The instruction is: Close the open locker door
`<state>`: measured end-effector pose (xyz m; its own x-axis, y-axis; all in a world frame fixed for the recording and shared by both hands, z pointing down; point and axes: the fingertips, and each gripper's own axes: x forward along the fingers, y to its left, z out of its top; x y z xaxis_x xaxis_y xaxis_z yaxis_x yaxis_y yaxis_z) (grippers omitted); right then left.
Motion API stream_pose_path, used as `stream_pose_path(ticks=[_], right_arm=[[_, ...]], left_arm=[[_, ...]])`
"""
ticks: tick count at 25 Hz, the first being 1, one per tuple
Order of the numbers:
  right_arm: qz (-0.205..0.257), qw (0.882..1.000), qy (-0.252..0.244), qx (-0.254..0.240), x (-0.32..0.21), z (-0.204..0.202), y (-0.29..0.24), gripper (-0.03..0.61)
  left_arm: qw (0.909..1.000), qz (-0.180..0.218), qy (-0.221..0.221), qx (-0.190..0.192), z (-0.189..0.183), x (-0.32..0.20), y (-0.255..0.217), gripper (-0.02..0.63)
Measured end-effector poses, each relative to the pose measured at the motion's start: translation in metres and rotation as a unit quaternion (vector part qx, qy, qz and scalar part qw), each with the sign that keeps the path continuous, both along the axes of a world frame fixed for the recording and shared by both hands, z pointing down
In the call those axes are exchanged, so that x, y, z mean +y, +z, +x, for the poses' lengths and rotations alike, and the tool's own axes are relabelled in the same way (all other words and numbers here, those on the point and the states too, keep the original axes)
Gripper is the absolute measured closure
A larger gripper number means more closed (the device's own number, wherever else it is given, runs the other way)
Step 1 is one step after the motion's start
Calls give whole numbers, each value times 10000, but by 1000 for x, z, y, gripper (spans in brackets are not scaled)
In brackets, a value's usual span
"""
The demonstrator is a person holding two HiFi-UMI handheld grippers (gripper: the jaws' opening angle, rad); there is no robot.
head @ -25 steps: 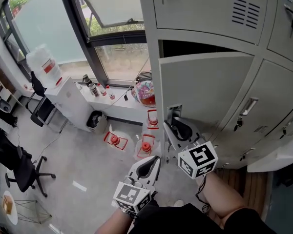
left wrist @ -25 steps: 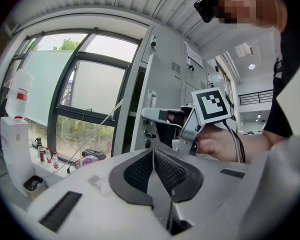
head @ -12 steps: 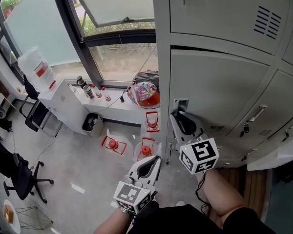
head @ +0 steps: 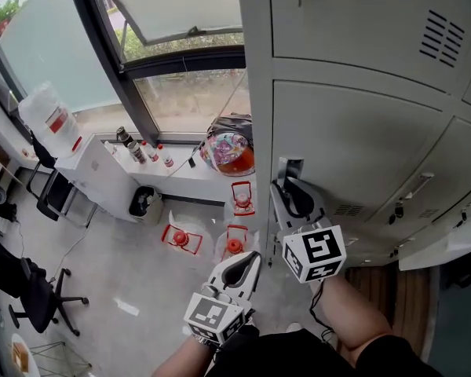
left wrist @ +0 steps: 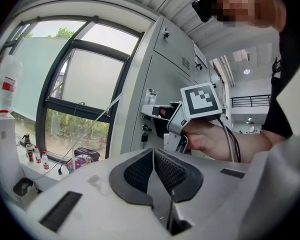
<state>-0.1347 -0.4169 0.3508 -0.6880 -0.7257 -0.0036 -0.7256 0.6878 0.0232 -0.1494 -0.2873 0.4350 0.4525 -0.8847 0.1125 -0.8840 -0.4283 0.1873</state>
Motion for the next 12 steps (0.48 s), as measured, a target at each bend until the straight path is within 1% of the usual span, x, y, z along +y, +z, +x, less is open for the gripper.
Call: stream_pose_path(ticks=[7,12], right_arm=[[116,9999,114,-56,-1,0,0,457],[136,9998,72,-154,0,3,-1,457]], left_arm=[[9999,-71,102,-29,-5,-5,4,591],[9999,-115,110,-59,-7,-8,3,591]])
